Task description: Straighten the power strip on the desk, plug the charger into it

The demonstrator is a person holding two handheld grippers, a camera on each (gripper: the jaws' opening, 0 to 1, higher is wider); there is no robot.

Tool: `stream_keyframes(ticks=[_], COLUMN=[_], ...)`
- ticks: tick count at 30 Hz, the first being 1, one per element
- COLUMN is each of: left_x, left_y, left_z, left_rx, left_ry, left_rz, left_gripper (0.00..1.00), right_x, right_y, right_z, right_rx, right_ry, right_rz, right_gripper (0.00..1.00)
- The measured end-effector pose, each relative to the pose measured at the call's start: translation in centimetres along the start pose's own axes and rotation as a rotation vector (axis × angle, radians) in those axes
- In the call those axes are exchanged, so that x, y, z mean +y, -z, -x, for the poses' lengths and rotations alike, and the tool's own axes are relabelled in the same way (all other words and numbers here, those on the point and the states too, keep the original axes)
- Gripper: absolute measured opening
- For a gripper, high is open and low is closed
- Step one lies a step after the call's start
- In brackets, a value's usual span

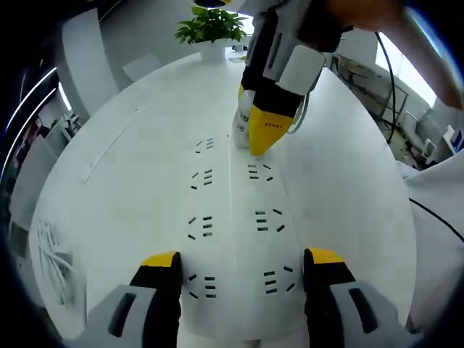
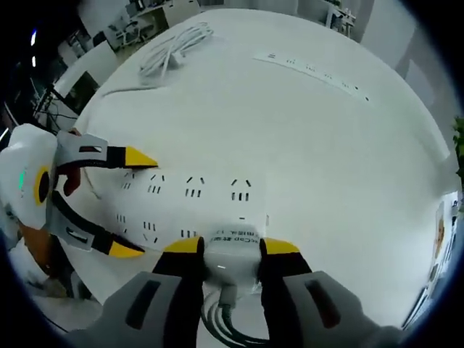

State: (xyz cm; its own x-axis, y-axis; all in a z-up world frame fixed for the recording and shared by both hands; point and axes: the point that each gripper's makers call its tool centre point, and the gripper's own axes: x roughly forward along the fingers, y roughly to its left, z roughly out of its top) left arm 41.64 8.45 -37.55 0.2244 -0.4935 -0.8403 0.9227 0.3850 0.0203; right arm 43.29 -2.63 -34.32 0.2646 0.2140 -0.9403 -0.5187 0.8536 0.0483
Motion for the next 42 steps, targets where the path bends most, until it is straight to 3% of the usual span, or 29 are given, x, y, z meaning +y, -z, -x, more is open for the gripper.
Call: stream_keyframes(ticks=[4, 7, 9, 13, 16, 18, 20, 24, 27, 30, 31, 32, 33, 35, 42], left_x=[0.7, 1.7, 2.0, 2.5, 2.8, 2.9, 3.1, 3.3, 3.5, 3.5, -1.0, -1.6, -0.4, -0.3, 0.1], left_y=[0.0, 0.0, 0.0, -0.1, -0.2, -0.2, -0.2, -0.2, -0.3, -0.3, 0.2, 0.2, -0.1, -0.1, -0.1], left_z=[-0.2, -0.6, -0.7, -0.9, -1.1, -1.1, -1.2, -1.3, -1.4, -1.4, 0.4, 0.6, 0.1, 0.0, -0.2], left_rx=[-0.004, -0.011, -0.017, -0.021, -0.019, -0.019, -0.022, -0.025, -0.028, -0.029, -0.03, -0.031, -0.032, -0.032, -0.04], left_ry=[0.0, 0.003, 0.005, 0.006, 0.009, 0.01, 0.012, 0.011, 0.01, 0.01, 0.006, 0.006, 0.006, 0.007, 0.004], left_rz=[0.005, 0.008, 0.011, 0.015, 0.017, 0.018, 0.019, 0.02, 0.023, 0.024, 0.024, 0.024, 0.026, 0.027, 0.028], left_gripper=[0.69, 0.69, 0.7, 0.7, 0.7, 0.7, 0.7, 0.7, 0.7, 0.7, 0.7, 0.7, 0.7, 0.7, 0.71], right_x=[0.5, 1.6, 1.5, 0.4, -0.1, 0.5, 0.9, 0.9, 0.0, 0.3, 0.5, 0.6, 0.8, 1.1, 0.3], right_y=[-0.4, -1.1, -1.9, -2.0, -1.6, -1.7, -1.8, -1.6, -1.2, -0.9, -0.9, -1.0, -1.0, -1.0, -0.9], right_z=[0.1, 1.2, 2.7, 5.1, 5.6, 6.1, 6.6, 6.6, 5.8, 5.4, 5.5, 5.5, 5.4, 5.0, 4.2], right_rx=[-0.056, -0.14, -0.211, -0.264, -0.268, -0.282, -0.288, -0.276, -0.239, -0.221, -0.223, -0.231, -0.228, -0.222, -0.19], right_ry=[-0.081, -0.199, -0.237, -0.185, -0.11, -0.114, -0.117, -0.078, -0.016, -0.012, -0.013, -0.016, -0.024, -0.042, -0.007], right_rz=[0.103, -0.023, -0.054, -0.011, 0.056, 0.067, 0.069, 0.085, 0.089, 0.082, 0.087, 0.088, 0.074, 0.065, 0.076], right_gripper=[0.31, 0.48, 0.52, 0.56, 0.5, 0.46, 0.48, 0.47, 0.52, 0.45, 0.44, 0.41, 0.37, 0.3, 0.27])
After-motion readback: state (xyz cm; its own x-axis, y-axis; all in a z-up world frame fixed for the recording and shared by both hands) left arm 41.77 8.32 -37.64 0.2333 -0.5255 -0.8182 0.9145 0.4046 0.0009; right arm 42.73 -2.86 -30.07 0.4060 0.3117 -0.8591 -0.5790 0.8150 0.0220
